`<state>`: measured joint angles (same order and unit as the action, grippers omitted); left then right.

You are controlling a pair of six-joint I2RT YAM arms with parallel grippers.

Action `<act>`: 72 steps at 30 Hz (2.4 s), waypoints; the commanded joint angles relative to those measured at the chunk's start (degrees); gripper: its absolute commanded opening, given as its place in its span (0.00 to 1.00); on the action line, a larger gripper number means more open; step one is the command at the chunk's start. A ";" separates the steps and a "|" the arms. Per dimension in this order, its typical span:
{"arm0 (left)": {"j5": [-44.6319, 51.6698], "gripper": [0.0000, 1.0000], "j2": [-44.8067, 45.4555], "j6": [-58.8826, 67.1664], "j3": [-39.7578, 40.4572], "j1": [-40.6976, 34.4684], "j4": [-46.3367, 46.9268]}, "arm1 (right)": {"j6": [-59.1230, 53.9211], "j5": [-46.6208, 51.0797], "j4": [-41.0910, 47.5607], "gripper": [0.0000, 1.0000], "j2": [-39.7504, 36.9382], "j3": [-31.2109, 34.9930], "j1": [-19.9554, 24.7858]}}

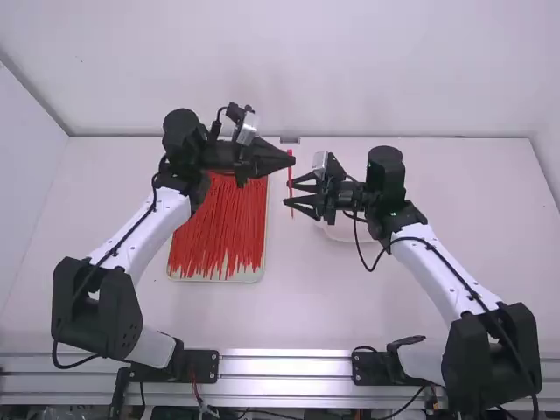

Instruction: Fasten the cable tie

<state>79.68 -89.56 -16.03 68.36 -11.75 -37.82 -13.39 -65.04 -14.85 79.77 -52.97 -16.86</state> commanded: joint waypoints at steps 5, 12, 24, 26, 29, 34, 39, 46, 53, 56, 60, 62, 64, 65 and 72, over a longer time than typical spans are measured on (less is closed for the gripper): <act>0.42 0.02 0.13 -17.57 1.88 0.28 -14.10 | -0.15 -0.72 -0.09 0.42 0.39 -1.49 -0.07; 0.48 0.02 0.13 -32.17 9.05 2.12 -20.79 | -0.17 -0.94 0.13 0.43 0.39 -1.49 -0.09; 1.49 0.02 0.13 -16.72 22.43 2.71 9.40 | -0.15 -2.69 0.33 0.42 0.39 -1.49 -0.13; 0.59 0.02 0.13 -16.50 22.84 2.71 10.21 | -0.13 -2.69 0.35 0.38 0.39 -1.49 -0.13; -0.22 0.02 0.13 -16.74 22.86 2.71 8.83 | -0.13 -3.13 0.33 0.33 0.39 -1.49 -0.13; -1.51 0.02 0.13 -16.11 22.64 2.69 9.01 | 0.04 -3.06 0.33 0.11 0.39 -1.49 -0.13; -2.82 0.02 0.13 -15.58 21.94 2.64 8.90 | 0.04 -3.08 0.35 0.00 0.39 -1.49 -0.13; -2.60 0.64 0.13 -13.86 22.01 2.73 7.58 | 0.11 0.15 0.15 0.00 0.39 -1.49 -0.09; -7.89 0.99 0.13 -1.97 22.01 2.75 17.70 | 6.25 2.84 -4.85 0.00 0.37 -1.51 2.80; -11.74 0.99 0.13 1.77 22.01 2.75 22.08 | 7.87 3.39 -6.60 0.00 0.39 -1.51 5.16; -15.43 0.99 0.13 3.06 22.01 2.75 24.79 | 9.40 3.45 -8.90 0.00 0.39 -1.51 8.92; -16.35 0.99 0.13 3.06 22.01 2.75 25.03 | 11.69 4.04 -10.47 0.00 0.39 -1.70 10.80; -16.35 0.99 0.13 3.06 22.01 2.75 24.94 | 12.07 4.04 -9.94 0.00 0.39 -2.75 12.17; -16.35 0.99 0.13 3.06 22.01 2.75 24.94 | 12.02 4.04 -9.22 0.00 0.39 -3.52 12.74; -21.18 0.99 0.13 3.06 22.01 2.75 25.40 | 10.19 17.66 3.26 0.00 0.39 -11.80 12.13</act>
<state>61.06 -89.56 -13.78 89.62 -9.32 -12.25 -3.01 -54.83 -13.02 79.77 -61.10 -3.66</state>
